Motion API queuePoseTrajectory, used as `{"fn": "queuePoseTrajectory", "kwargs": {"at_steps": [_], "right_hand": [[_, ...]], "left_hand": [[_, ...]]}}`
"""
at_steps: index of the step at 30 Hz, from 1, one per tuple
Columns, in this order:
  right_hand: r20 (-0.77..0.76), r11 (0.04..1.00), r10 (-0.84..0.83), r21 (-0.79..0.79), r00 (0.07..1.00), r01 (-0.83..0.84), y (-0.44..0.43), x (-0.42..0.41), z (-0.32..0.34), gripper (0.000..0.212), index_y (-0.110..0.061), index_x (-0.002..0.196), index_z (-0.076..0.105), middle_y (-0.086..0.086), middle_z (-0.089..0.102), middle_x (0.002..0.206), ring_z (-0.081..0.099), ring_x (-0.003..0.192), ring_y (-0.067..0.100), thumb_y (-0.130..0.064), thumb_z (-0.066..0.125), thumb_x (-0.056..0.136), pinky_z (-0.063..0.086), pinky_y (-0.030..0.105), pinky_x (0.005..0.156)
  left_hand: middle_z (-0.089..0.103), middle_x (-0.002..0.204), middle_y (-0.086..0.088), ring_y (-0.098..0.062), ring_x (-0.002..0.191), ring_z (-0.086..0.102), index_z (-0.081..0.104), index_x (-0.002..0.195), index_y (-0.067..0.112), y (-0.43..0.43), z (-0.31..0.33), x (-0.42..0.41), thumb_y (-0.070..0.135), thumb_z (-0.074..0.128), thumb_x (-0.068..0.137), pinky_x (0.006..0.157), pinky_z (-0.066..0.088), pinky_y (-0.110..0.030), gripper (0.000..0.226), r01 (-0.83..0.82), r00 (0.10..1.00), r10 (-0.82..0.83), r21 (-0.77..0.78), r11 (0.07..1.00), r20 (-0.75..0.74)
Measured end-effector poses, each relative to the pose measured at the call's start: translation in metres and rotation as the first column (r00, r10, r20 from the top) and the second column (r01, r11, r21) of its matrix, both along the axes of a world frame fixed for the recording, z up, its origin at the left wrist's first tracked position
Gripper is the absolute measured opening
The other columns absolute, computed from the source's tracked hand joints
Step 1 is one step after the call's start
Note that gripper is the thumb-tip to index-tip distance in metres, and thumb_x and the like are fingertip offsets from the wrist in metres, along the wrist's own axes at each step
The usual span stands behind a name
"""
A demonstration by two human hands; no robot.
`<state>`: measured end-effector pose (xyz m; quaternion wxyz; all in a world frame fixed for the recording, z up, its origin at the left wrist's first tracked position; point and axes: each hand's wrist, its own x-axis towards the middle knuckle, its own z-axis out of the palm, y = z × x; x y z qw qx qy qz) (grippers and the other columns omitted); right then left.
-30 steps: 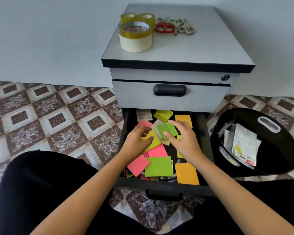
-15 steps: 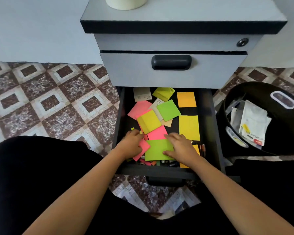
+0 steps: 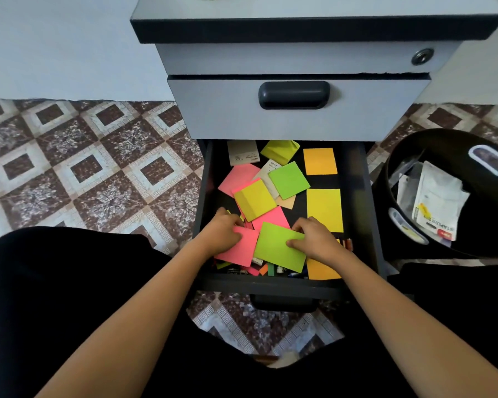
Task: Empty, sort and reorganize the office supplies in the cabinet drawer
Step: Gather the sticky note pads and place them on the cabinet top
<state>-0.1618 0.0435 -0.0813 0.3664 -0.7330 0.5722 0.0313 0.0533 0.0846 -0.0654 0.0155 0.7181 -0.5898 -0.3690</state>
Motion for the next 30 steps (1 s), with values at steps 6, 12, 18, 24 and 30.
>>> {"fn": "queuePoseTrajectory", "kwargs": {"at_steps": [6, 12, 18, 24, 30], "right_hand": [[-0.001, 0.990, -0.140, 0.013, 0.990, 0.140, -0.015, -0.018, 0.005, 0.027, -0.008, 0.111, 0.057, 0.010, 0.061, 0.115, 0.055, 0.107, 0.025, -0.025, 0.061, 0.090, 0.044, 0.032, 0.081], [-0.277, 0.984, -0.047, -0.176, 0.960, -0.003, -0.012, -0.019, 0.006, 0.038, -0.014, 0.127, 0.054, 0.012, 0.052, 0.125, 0.046, 0.117, 0.032, -0.032, 0.053, 0.093, 0.043, 0.040, 0.091], [0.296, 0.978, -0.209, 0.069, 0.932, 0.197, -0.010, 0.019, 0.013, 0.041, -0.012, 0.130, 0.055, 0.006, 0.057, 0.126, 0.052, 0.116, 0.020, -0.033, 0.051, 0.095, 0.040, 0.025, 0.086], [0.374, 0.956, -0.291, 0.142, 0.881, 0.256, -0.024, 0.042, 0.001, 0.020, -0.002, 0.108, 0.066, -0.004, 0.061, 0.086, 0.055, 0.077, 0.013, -0.011, 0.060, 0.090, 0.040, 0.016, 0.058], [0.408, 0.896, -0.441, 0.153, 0.800, 0.416, -0.040, 0.060, -0.013, 0.014, -0.002, 0.101, 0.066, 0.008, 0.062, 0.090, 0.057, 0.075, 0.021, -0.007, 0.062, 0.089, 0.051, 0.034, 0.072]], "left_hand": [[0.058, 0.111, -0.009, -0.019, 0.097, 0.053, 0.061, 0.111, 0.006, -0.005, -0.002, 0.000, 0.006, 0.051, 0.089, 0.075, 0.037, -0.022, 0.024, -0.153, 0.975, 0.147, -0.019, 0.988, -0.165], [0.052, 0.085, -0.004, -0.016, 0.077, 0.051, 0.054, 0.089, 0.013, -0.008, -0.002, -0.006, 0.003, 0.053, 0.091, 0.068, 0.041, -0.028, 0.010, -0.409, 0.779, 0.411, 0.112, 0.906, -0.473], [0.054, 0.086, -0.008, -0.020, 0.081, 0.053, 0.052, 0.084, 0.012, -0.014, -0.004, -0.014, -0.003, 0.048, 0.093, 0.075, 0.044, -0.035, 0.017, -0.547, 0.509, 0.557, 0.254, 0.798, -0.656], [0.055, 0.090, -0.004, -0.022, 0.089, 0.053, 0.057, 0.090, 0.012, -0.028, -0.009, -0.011, 0.001, 0.056, 0.089, 0.070, 0.044, -0.029, 0.011, -0.632, 0.532, 0.562, 0.145, 0.761, -0.633], [0.050, 0.094, -0.004, -0.019, 0.080, 0.048, 0.054, 0.114, 0.011, -0.039, -0.008, -0.008, 0.007, 0.049, 0.092, 0.059, 0.038, -0.026, 0.023, -0.703, 0.603, 0.591, -0.008, 0.711, -0.536]]}}
